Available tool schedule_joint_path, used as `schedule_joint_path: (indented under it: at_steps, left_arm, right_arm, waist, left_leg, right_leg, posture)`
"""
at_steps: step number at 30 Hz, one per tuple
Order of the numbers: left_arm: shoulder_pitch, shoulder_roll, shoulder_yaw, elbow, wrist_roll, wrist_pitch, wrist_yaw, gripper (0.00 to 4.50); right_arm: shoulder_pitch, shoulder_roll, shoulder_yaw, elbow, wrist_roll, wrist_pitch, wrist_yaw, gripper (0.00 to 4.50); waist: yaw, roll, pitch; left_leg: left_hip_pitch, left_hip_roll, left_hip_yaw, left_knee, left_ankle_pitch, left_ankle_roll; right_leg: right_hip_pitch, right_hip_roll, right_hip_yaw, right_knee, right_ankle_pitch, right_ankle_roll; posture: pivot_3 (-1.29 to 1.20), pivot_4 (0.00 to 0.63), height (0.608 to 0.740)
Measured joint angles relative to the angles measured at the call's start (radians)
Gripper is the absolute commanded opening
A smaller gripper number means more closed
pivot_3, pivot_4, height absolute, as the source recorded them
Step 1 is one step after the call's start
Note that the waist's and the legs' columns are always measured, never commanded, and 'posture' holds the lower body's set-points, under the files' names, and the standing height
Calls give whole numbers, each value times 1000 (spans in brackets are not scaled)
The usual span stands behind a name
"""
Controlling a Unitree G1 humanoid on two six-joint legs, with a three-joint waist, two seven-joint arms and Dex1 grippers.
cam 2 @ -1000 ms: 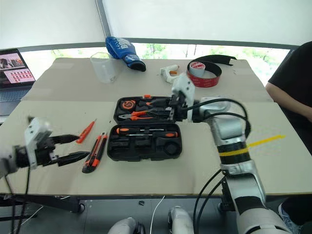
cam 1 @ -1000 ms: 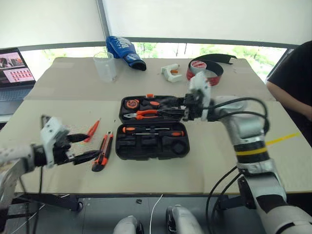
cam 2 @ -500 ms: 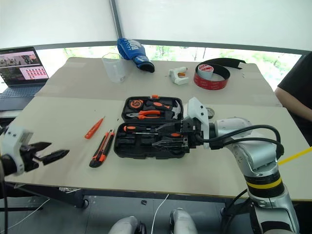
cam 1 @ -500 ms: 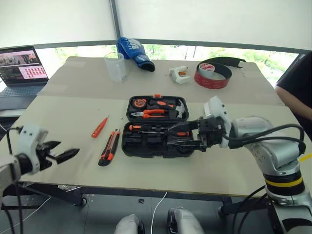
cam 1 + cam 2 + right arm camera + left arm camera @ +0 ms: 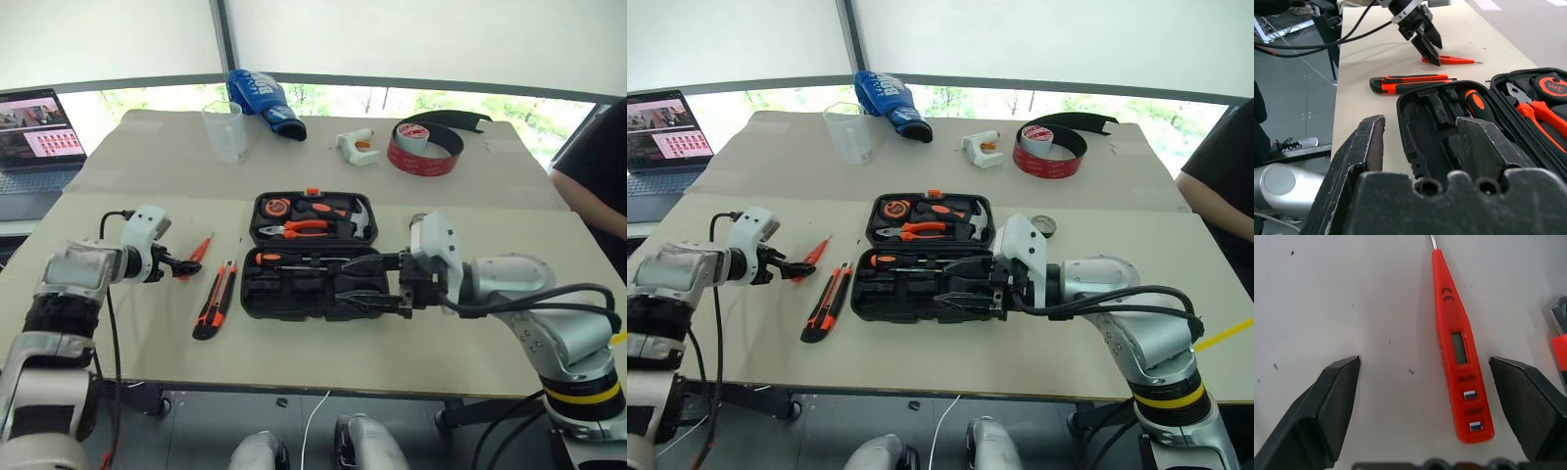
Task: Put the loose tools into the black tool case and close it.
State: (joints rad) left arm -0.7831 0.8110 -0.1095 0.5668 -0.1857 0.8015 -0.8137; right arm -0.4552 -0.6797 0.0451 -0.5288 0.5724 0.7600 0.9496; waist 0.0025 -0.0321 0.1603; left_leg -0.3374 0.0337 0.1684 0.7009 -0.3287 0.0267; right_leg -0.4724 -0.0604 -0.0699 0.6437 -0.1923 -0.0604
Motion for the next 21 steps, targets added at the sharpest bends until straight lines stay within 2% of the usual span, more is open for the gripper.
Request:
schedule_joint_path:
  at_steps: [2, 3, 7, 9, 12, 15, 16, 17, 21]
  left_arm:
    - [-30, -17, -13, 61, 31, -43, -17, 2925]
    - [-38, -21, -17, 82, 41, -60, -24, 2649]
    - [-55, -27, -20, 139, 70, -113, -53, 924]
    - [-57, -27, -16, 153, 74, -130, -66, 422]
    - [-27, -8, -13, 124, 82, -187, -89, 425]
    - [46, 40, -9, -3, 68, -217, -163, 425]
    - [68, 57, -6, -61, 57, -230, -198, 425]
    - [109, 96, -2, -214, 15, -272, -298, 425]
    - [102, 121, -1, -455, -59, -317, -453, 425]
  right_arm:
    - [7, -7, -4, -5, 2, 0, -11, 3297]
    - [8, -8, -5, -6, 2, 0, -15, 3297]
    - [12, -16, -6, -13, 3, 0, -31, 3297]
    - [20, -21, -7, -14, 3, 0, -36, 3297]
    - [55, -47, -9, -16, 2, 0, -35, 3297]
    - [123, -105, -29, -23, 2, 0, -16, 3297]
    - [139, -117, -34, -30, 2, -1, -11, 3297]
    - [188, -149, -41, -43, -1, -9, -3, 3297]
    - [237, -173, -44, -62, -11, -40, 7, 3297]
  waist:
    - [2, 0, 0]
    - [2, 0, 0]
    - [2, -1, 0]
    - [3, -1, 0]
    - [3, -1, 0]
    - [-1, -3, 1]
    - [-1, -4, 1]
    - [-1, -6, 2]
    - [7, -6, 2]
  left_leg:
    - [0, 0, -2, 2, 0, 0]
    - [0, 0, -2, 2, 1, 1]
    - [1, 0, -2, 3, 1, 3]
    - [0, 0, -3, 3, 1, 3]
    - [0, 1, -4, 3, 1, 3]
    - [-4, 1, -5, 3, 1, 3]
    - [-5, 2, -5, 4, 1, 3]
    - [-8, 3, -6, 5, 1, 3]
    - [-10, 3, -6, 9, 1, 3]
  right_leg:
    - [1, 0, 1, 1, 0, 1]
    - [1, 0, 1, 1, 0, 1]
    - [2, -2, 2, 1, -3, 8]
    - [2, -2, 2, 1, -3, 7]
    - [2, -2, 2, 0, 0, 2]
    - [0, -2, 2, -1, 0, 2]
    - [-1, -1, 2, -1, 0, 2]
    - [-2, -2, 1, -1, 0, 2]
    - [-1, -2, 1, -1, -1, 5]
  posture:
    - [0, 150, 730]
    - [0, 150, 730]
    - [0, 150, 730]
    - [0, 150, 730]
    - [0, 150, 730]
    - [0, 150, 730]
    - [0, 150, 730]
    - [0, 150, 730]
    - [0, 150, 730]
